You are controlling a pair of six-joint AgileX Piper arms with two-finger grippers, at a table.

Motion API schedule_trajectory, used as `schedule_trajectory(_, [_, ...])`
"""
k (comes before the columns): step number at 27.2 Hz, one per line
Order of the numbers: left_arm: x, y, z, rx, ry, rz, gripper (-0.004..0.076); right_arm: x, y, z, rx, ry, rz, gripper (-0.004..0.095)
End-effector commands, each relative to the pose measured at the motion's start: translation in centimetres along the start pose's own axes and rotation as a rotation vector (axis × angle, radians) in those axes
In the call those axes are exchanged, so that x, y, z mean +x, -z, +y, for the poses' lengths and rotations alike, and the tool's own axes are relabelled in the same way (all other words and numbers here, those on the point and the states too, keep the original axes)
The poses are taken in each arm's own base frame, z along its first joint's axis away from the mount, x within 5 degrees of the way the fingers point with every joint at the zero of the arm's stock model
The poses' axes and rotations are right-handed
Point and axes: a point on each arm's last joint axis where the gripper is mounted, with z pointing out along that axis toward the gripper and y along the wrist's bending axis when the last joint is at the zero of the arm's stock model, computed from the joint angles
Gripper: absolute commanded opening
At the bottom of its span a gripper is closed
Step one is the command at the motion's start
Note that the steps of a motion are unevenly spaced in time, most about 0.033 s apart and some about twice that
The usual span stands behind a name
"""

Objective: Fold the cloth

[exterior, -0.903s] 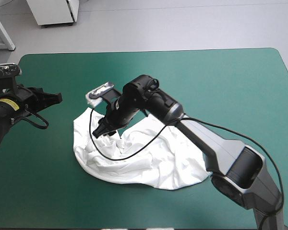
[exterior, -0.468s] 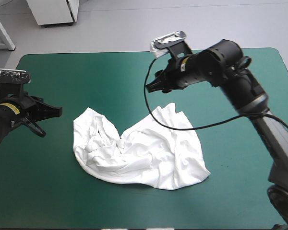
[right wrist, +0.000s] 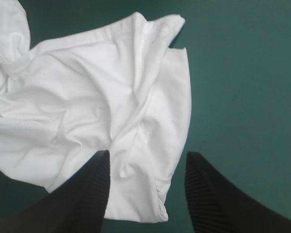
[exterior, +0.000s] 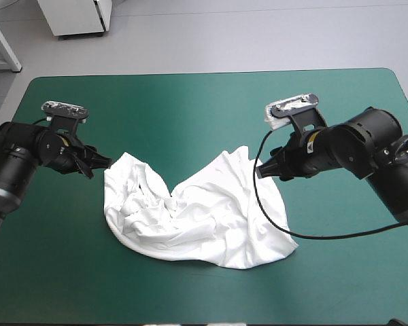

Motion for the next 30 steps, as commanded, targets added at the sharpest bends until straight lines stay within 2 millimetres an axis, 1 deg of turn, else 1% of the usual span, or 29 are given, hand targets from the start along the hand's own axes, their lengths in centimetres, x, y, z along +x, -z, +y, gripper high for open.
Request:
schedule_trajectory(1, [-1.4, -1.5, 0.1, -0.005, 0.035, -0.017, 0.0402, 1.1, 1.2, -0.9, 0.02, -0.026, -0.047, 0.0444])
schedule_trajectory(2, [-1.5, -2.3, 0.1, -0.004, 0.039, -0.003, 0.0402, 1.4, 0.9, -1.0, 0.022, -0.03, -0.034, 0.0443])
schedule_trajectory(5, [-2.0, -5.6, -0.3, 0.008, 0.033, 0.063, 0.0402, 1.8, 0.2, -1.4, 0.026, -0.047, -0.006, 0.0443])
schedule_trajectory(9, [-2.0, -9.8, -0.8, 0.031, 0.04, 0.17, 0.0402, 2.2, -0.3, -1.4, 0.024, -0.049, 0.017, 0.0443])
schedule_trajectory(12, [-2.1, -11.9, -1.1, 0.035, 0.052, 0.189, 0.0402, 2.3, -0.4, -1.2, 0.007, -0.058, 0.023, 0.0443])
schedule_trajectory(16, [-1.9, -14.2, -1.3, 0.037, 0.05, 0.226, 0.0402, 2.3, -0.5, -1.3, 0.004, -0.082, 0.029, 0.0441])
schedule_trajectory(18, [-1.9, -14.9, -1.3, 0.036, 0.055, 0.228, 0.0402, 2.3, -0.5, -1.3, 0.004, -0.082, 0.029, 0.0439])
schedule_trajectory(22, [-2.0, -15.9, -0.9, -0.023, 0.073, 0.215, 0.0398, 2.3, -0.5, -1.3, 0.004, -0.089, 0.029, 0.0439])
schedule_trajectory(24, [-2.0, -16.4, -1.0, -0.02, 0.072, 0.221, 0.0353, 2.3, -0.6, -1.3, 0.01, -0.086, 0.03, 0.0439])
schedule_trajectory(25, [-1.7, -17.2, -1.2, -0.006, 0.083, 0.247, 0.0254, 2.3, -0.7, -1.3, 0.01, -0.086, 0.032, 0.0438])
schedule_trajectory(26, [-1.5, -17.9, -1.4, 0.001, 0.088, 0.273, 0.0181, 2.3, -0.8, -1.3, 0.011, -0.086, 0.035, 0.0439])
schedule_trajectory(27, [-1.1, -18.8, -1.7, 0.022, 0.107, 0.314, 0.0022, 2.3, -1.0, -1.3, 0.012, -0.088, 0.041, 0.0439])
schedule_trajectory(28, [-0.9, -19.3, -1.8, 0.029, 0.114, 0.333, -0.0003, 2.3, -1.1, -1.3, 0.012, -0.092, 0.046, 0.0439])
schedule_trajectory(30, [-0.6, -19.7, -2.1, 0.05, 0.133, 0.354, 0.0, 2.8, -1.7, -1.3, 0.006, -0.136, 0.073, 0.044])
